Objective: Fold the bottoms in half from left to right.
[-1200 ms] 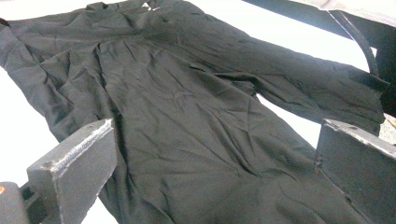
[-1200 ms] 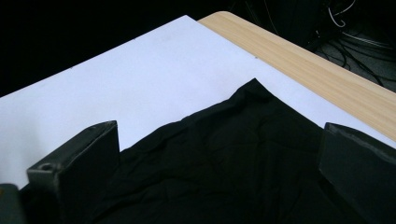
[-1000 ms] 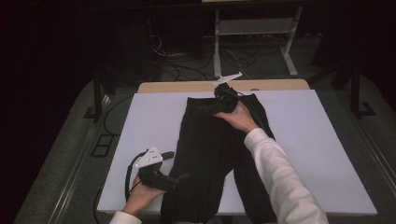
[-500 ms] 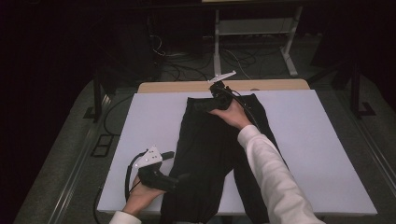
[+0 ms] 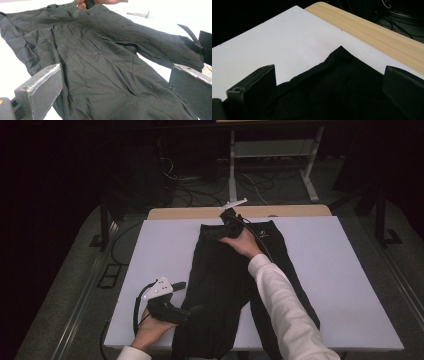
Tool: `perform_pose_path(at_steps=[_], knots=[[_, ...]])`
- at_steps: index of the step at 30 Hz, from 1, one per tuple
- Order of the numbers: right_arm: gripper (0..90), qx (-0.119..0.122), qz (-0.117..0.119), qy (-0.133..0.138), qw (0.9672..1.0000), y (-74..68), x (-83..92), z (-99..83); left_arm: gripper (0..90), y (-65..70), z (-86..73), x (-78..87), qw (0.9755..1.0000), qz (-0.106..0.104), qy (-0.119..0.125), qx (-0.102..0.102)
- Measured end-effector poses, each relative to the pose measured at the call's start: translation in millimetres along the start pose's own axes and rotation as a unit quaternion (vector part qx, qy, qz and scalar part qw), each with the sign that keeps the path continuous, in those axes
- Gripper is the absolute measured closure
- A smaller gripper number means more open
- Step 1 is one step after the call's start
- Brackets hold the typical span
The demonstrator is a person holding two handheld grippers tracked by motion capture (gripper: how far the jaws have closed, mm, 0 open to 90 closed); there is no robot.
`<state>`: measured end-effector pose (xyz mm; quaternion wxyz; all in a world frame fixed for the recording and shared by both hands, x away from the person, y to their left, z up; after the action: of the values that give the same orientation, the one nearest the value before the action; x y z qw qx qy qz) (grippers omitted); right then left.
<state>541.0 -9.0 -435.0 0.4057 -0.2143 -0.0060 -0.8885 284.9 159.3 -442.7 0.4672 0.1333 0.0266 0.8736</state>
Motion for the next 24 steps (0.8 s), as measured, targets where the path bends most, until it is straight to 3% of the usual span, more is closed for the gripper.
perform_pose_path(at_steps=[10, 24], knots=[[0.0, -0.011, -0.001, -0.008, 0.9999, 1.4, -16.9, -6.0, 0.0, 0.2, 0.0, -0.6, 1.0, -0.002, -0.001, 0.0], [0.0, 0.0, 0.011, -0.009, 0.9999, -19.8, -50.0, 2.6, 0.0, 0.5, 0.4, -1.1, 1.0, -0.007, 0.0, 0.001]])
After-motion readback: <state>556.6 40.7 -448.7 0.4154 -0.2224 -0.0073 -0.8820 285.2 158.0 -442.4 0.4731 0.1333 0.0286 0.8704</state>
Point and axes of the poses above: each handheld gripper's, and its own axes: x roughly backward along the jaws, z roughly out of its top, y roughly to its right, the point moved 5 cm from there along -x, roughly forward along the jaws, and after that the axes turned 13 degrees about y, right-handed, at the moved point
